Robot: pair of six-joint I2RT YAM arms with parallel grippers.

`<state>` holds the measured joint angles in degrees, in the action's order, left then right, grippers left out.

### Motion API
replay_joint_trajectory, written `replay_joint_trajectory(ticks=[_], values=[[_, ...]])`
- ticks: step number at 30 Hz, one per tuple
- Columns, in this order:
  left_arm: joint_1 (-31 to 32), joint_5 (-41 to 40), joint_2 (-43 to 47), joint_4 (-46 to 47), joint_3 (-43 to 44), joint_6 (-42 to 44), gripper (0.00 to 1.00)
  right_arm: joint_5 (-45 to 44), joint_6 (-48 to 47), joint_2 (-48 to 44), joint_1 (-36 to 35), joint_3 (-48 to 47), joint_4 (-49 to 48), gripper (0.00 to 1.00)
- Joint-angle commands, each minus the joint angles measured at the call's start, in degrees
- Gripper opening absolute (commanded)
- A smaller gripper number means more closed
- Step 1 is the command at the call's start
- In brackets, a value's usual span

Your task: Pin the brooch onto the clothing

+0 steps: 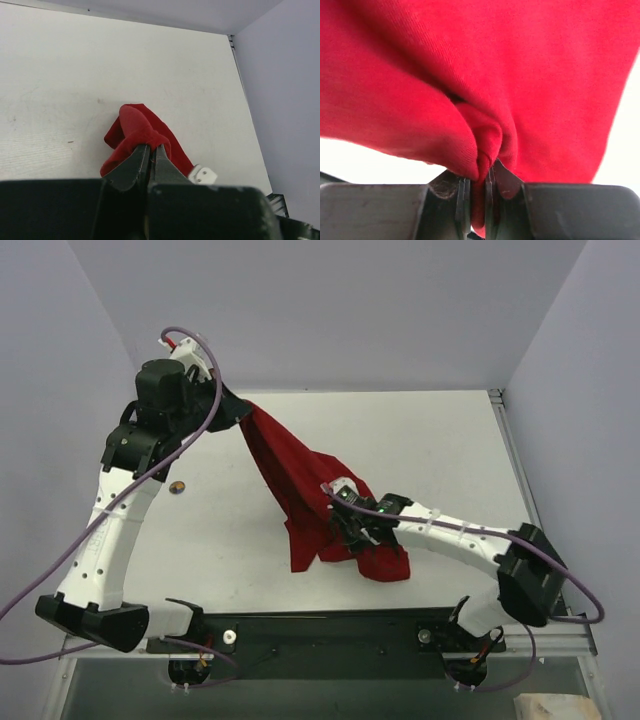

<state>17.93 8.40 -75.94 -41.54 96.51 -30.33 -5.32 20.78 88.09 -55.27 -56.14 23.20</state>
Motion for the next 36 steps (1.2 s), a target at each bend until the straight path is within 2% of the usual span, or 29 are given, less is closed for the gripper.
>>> replay_joint_trajectory(ticks=[1, 3, 4, 7, 8, 9, 10, 11, 12, 13, 14, 15, 18, 22, 23, 27, 31, 32, 34, 35, 36], values=[[-1.1, 3.3, 4.7, 1.8, 1.7, 3.1, 0.0, 1.8, -6.9, -17.8, 5.3, -2.9, 3.8, 0.0], [-1.1, 3.8, 6.3, 1.5, 2.7, 4.3, 0.0, 7.1, -13.0, -24.3, 7.9, -4.1, 3.7, 0.0], [-1.1, 3.6, 6.9, 1.4, 4.0, 4.7, 0.0, 7.9, -15.2, -30.3, 8.7, -4.6, 3.4, 0.0], [-1.1, 3.3, 8.3, 1.3, 6.1, 4.8, 0.0, 5.5, -20.3, -39.1, 11.6, -5.6, 2.6, 0.0], [-1.1, 3.6, 8.4, 1.5, 6.3, 4.7, 0.0, 3.1, -22.4, -40.4, 12.5, -5.5, 2.5, 0.06], [-1.1, 4.1, 8.3, 2.0, 6.4, 4.2, 0.0, -1.9, -24.1, -41.3, 13.6, -4.9, 1.6, 0.25], [-1.0, 4.7, 8.1, 2.3, 6.2, 3.8, 0.0, -4.9, -24.5, -42.0, 15.9, -3.7, 1.1, 0.35], [-1.0, 6.3, 7.7, 2.7, 5.2, 3.3, 0.0, -8.1, -24.6, -41.7, 17.4, -3.4, 0.9, 0.39], [-0.9, 7.3, 7.1, 4.0, 4.3, 2.4, 0.0, -12.0, -23.3, -39.9, 18.7, -3.4, 1.1, 0.51], [-0.8, 8.6, 6.9, 4.9, 3.3, 1.7, 0.0, -18.2, -21.9, -38.5, 22.1, -4.1, 1.8, 0.56], [-0.5, 10.5, 6.7, 5.8, 0.9, 1.1, 0.0, -20.5, -20.8, -37.2, 24.0, -5.1, 2.7, 0.58], [0.3, 11.0, 6.2, 7.4, -0.1, 0.2, 0.0, -21.6, -18.0, -36.0, 25.8, -6.2, 5.2, 0.72], [3.8, 9.6, 4.9, 8.1, -2.8, 0.9, 0.0, -19.0, -10.7, -34.7, 32.7, -8.6, 6.7, 1.0], [8.2, 6.6, 2.6, 6.6, -4.1, 1.9, 0.0, -12.4, -7.5, -35.2, 34.2, -9.7, 6.4, 1.0], [9.6, 6.2, 2.3, 6.8, -4.9, 1.8, 0.0, -7.3, -6.5, -34.8, 34.2, -10.0, 6.3, 1.0], [16.2, 4.2, -0.5, 11.3, -10.7, -0.2, 0.0, 0.5, -2.3, -32.4, 34.1, -8.9, 6.1, 1.0], [25.6, 2.3, -4.8, 17.5, -19.0, -3.5, 0.0, 3.6, 1.8, -31.8, 33.9, -5.1, 5.4, 1.0], [29.7, 2.4, -7.4, 19.7, -19.6, -4.2, 0.0, 4.0, 2.2, -31.9, 33.8, -4.1, 5.1, 1.0], [33.6, 3.2, -10.5, 21.8, -19.5, -5.5, 0.01, 4.5, 3.7, -32.4, 33.9, -1.3, 4.3, 1.0], [37.1, 3.7, -14.3, 21.9, -18.6, -5.4, 0.11, 4.9, 4.0, -32.5, 34.0, -0.6, 4.0, 1.0], [38.1, 4.2, -16.0, 21.2, -17.7, -4.6, 0.27, 4.9, 4.3, -32.2, 34.1, -0.1, 4.0, 1.0]])
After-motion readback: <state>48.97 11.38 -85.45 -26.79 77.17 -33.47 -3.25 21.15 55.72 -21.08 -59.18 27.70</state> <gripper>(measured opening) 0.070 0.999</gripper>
